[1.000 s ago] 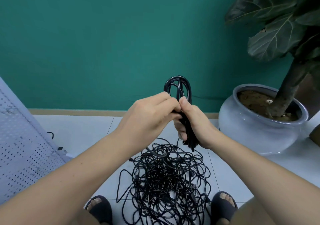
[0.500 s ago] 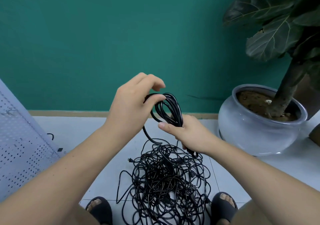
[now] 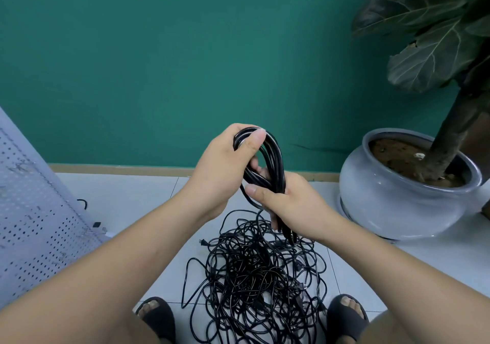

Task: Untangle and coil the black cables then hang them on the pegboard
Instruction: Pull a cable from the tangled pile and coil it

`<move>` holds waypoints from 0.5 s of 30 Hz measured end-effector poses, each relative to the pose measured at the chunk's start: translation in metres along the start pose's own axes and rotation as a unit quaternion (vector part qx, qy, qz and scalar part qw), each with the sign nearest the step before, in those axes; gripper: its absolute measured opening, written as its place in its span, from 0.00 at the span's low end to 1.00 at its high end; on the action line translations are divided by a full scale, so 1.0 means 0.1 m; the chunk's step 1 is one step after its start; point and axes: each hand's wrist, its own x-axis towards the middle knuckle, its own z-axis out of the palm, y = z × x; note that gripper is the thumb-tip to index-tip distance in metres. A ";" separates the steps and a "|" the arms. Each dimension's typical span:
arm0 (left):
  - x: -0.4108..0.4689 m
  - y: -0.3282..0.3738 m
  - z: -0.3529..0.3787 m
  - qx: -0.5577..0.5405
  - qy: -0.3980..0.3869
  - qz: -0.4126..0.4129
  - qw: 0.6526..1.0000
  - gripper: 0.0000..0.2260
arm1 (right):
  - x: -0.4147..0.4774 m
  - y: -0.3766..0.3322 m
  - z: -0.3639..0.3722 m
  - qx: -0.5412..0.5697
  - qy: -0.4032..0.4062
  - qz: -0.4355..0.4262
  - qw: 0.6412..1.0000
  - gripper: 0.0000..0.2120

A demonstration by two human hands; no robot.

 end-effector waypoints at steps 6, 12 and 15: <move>0.00 0.09 0.07 -0.148 0.007 -0.030 0.989 0.10 | 0.08 0.03 -0.09 0.058 -0.060 0.000 0.996 0.13; 0.02 0.22 0.10 -0.211 0.019 -0.101 0.972 0.16 | 0.07 -0.04 -0.12 -0.008 -0.111 -0.035 0.993 0.08; 0.04 0.20 0.13 -0.223 0.045 -0.110 0.968 0.15 | 0.06 -0.10 -0.14 -0.024 -0.131 -0.010 0.991 0.05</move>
